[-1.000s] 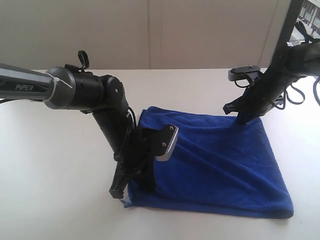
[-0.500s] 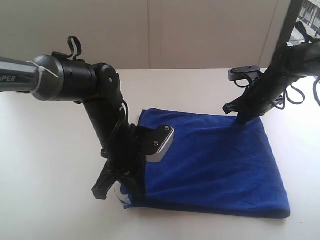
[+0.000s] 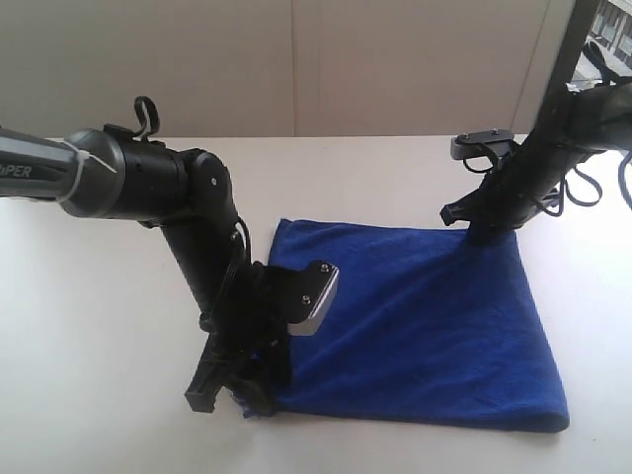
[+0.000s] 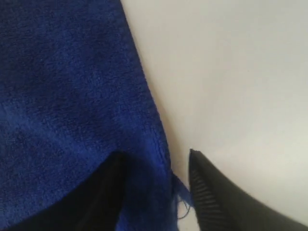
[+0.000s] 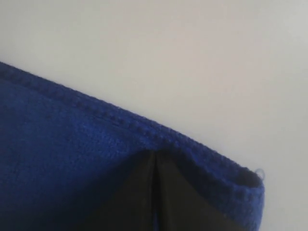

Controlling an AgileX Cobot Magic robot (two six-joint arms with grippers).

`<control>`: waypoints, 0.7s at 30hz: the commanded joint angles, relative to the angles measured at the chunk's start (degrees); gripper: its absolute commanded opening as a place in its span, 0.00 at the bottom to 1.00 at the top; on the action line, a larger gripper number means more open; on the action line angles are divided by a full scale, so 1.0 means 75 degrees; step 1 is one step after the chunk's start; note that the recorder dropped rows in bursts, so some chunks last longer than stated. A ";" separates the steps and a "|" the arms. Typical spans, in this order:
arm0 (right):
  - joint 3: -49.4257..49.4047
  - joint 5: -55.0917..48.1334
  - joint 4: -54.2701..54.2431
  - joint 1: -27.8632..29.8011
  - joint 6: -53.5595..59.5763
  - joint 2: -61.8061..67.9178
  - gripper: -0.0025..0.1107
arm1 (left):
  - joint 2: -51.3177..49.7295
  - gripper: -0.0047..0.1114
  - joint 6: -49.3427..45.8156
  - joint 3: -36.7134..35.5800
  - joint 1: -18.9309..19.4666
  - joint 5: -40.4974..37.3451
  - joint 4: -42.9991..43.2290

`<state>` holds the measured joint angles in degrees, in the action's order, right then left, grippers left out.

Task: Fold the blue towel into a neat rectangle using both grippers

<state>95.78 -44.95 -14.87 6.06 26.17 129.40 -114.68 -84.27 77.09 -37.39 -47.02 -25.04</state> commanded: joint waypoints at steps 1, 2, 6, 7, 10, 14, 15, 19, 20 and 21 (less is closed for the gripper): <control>0.0092 0.0111 -0.0013 0.0039 0.0085 -0.0113 0.02 | 0.0219 0.63 0.0082 -0.0053 -0.0006 -0.0165 -0.0505; 0.0108 0.0111 -0.0013 0.0039 0.0085 -0.0191 0.02 | 0.0330 0.63 0.0100 -0.0053 -0.0006 -0.0165 -0.0505; 0.0108 0.0081 -0.0013 0.0039 0.0117 -0.0990 0.02 | 0.1292 0.63 0.0100 -0.0040 0.0010 0.1249 -0.0505; 0.0108 -0.0027 0.0019 0.0039 0.0117 -0.1166 0.02 | 0.1428 0.61 0.0114 -0.0040 0.0010 0.1792 -0.0505; 0.0094 -0.0936 0.0077 0.0039 0.0080 -0.1922 0.02 | 0.1360 0.36 0.0428 -0.0040 0.0010 0.4501 -0.0520; -0.0769 -0.1494 0.0237 0.0000 -0.0360 -0.3053 0.02 | 0.0614 0.04 0.0933 0.0012 0.0010 0.6677 -0.0567; -0.1049 -0.1465 0.0450 -0.0039 -0.0590 -0.3299 0.02 | 0.0466 0.04 0.1053 0.0097 0.0010 0.6694 -0.0583; -0.2765 -0.1172 0.1202 -0.0291 -0.1532 -0.4564 0.02 | -0.0324 0.04 0.1682 0.0927 0.0010 0.5968 -0.0609; -0.3229 -0.0976 0.1292 -0.0384 -0.1717 -0.4870 0.02 | -0.0513 0.04 0.1874 0.1214 0.0024 0.5803 -0.0609; -0.3584 -0.0748 0.1339 -0.0463 -0.1838 -0.5084 0.02 | -0.0662 0.04 0.2012 0.1460 0.0022 0.5636 -0.0609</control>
<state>76.02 -53.95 -7.17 4.05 16.27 96.51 -116.84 -72.78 83.62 -37.39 -1.45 -28.33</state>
